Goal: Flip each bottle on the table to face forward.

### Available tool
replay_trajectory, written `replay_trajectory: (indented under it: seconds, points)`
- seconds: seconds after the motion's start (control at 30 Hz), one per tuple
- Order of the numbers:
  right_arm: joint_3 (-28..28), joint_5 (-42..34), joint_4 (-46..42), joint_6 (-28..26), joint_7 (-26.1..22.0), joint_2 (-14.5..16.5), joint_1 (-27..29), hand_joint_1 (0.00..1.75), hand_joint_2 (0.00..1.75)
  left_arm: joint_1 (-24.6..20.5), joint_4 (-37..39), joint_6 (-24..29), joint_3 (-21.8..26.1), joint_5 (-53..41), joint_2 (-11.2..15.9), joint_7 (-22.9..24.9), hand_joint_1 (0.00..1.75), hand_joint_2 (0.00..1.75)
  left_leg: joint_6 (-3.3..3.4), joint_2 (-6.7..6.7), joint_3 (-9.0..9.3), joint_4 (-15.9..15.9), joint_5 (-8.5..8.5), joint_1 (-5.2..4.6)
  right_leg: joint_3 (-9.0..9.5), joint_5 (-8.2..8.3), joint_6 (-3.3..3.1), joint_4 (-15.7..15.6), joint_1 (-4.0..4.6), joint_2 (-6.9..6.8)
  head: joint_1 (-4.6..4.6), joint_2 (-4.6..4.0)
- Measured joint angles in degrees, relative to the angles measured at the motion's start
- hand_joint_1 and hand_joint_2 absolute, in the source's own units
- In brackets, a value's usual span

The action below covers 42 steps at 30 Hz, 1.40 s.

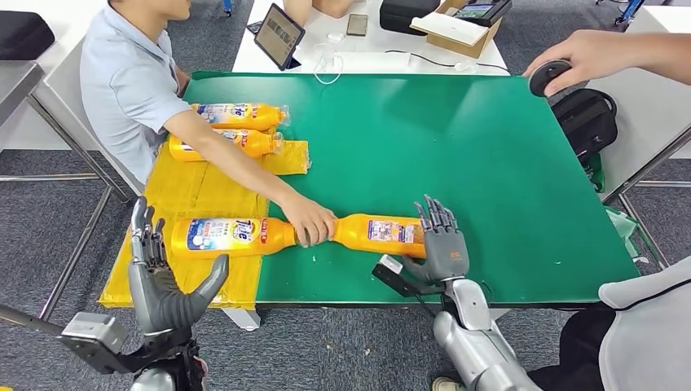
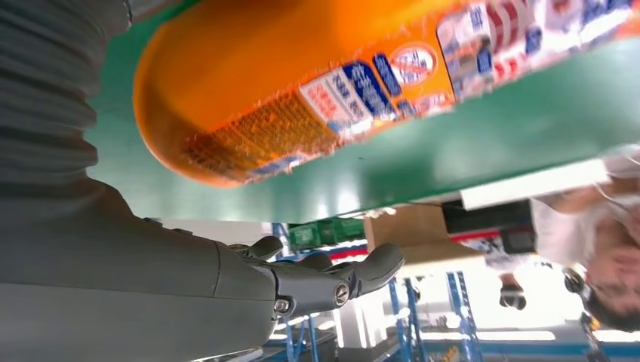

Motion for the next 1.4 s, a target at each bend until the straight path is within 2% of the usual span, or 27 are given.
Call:
replay_trajectory:
  seconds: [0.3, 0.5, 0.63, 0.67, 0.97, 1.1, 1.23, 1.33, 1.4]
  points:
    - [1.76, 1.85, 12.06, 8.29, 8.23, 0.45, -8.98, 0.0, 1.75, -4.01, 4.61, 0.32, -2.36, -1.02, 0.02, 3.49, 0.0, 1.75, 0.02, 0.0, 0.01, 0.02, 0.06, 0.0, 0.0, 0.05, 0.06, 0.01, -0.01, 0.01, -0.01, 0.0]
    - [1.87, 2.38, 16.68, 16.95, 14.5, 0.35, -13.82, 0.0, 1.75, -5.77, 7.05, -9.14, -4.78, 8.78, 0.32, 11.5, 0.0, 1.75, 0.02, 0.01, 0.09, 0.02, 0.05, 0.0, 0.04, 0.05, 0.06, 0.0, -0.01, 0.01, -0.02, 0.0]
    - [1.87, 2.28, 18.57, 24.31, 17.16, 0.22, -16.44, 1.7, 1.75, -6.61, 8.23, -11.31, -6.0, 10.82, 0.8, 13.29, 0.0, 1.75, 0.03, 0.0, 0.38, 0.02, 0.02, -0.01, 0.27, 0.04, 0.05, -0.03, -0.01, 0.01, 0.0, 0.0]
    - [1.88, 2.23, 18.87, 25.54, 17.27, 0.13, -16.84, 1.75, 1.75, -6.82, 8.46, -11.52, -6.21, 11.0, 0.94, 13.45, 0.0, 1.75, 0.03, -0.01, 0.42, 0.02, 0.02, -0.01, 0.32, 0.03, 0.05, -0.03, -0.01, 0.01, 0.0, 0.0]
    - [1.96, 1.07, 20.11, 28.91, 16.16, -0.48, -18.33, 1.75, 1.75, -7.71, 9.29, -12.33, -6.97, 11.6, 1.78, 14.07, 0.0, 1.75, 0.07, -0.02, 0.49, 0.02, 0.07, -0.01, 0.43, 0.08, 0.11, -0.02, -0.01, 0.01, -0.01, 0.0]
    - [1.72, -1.06, 20.13, 29.2, 13.65, -0.43, -18.46, 1.75, 1.75, -7.82, 9.44, -12.63, -7.1, 11.62, 1.99, 14.2, 0.0, 1.75, 0.07, -0.01, 0.49, 0.02, 0.06, -0.01, 0.44, 0.08, 0.11, -0.02, -0.01, 0.01, -0.01, 0.0]
    - [-0.56, -8.41, 20.11, 29.11, 6.38, 0.06, -18.05, 1.75, 1.75, -7.74, 9.45, -11.93, -7.49, 10.64, 2.23, 13.44, 0.0, 1.75, 0.05, 0.09, 0.49, 0.01, 0.03, 0.0, 0.43, 0.08, 0.11, -0.02, 0.01, 0.08, 0.01, 0.0]
    - [-3.46, -15.97, 19.9, 27.55, -2.68, 1.46, -16.66, 1.75, 1.75, -7.52, 9.48, -8.96, -7.61, 7.9, 2.25, 11.89, 0.0, 1.75, 0.04, 0.22, 0.51, 0.0, 0.01, 0.01, 0.41, 0.08, 0.1, -0.02, 0.02, 0.25, 0.0, 0.0]
    - [-5.47, -21.1, 19.22, 25.97, -8.75, 3.11, -14.99, 1.75, 1.75, -7.2, 9.72, -7.76, -7.58, 7.71, 2.25, 12.54, 0.0, 1.75, 0.03, 0.23, 0.49, 0.0, 0.01, 0.03, 0.38, 0.08, 0.1, -0.01, 0.04, 0.27, -0.01, 0.0]
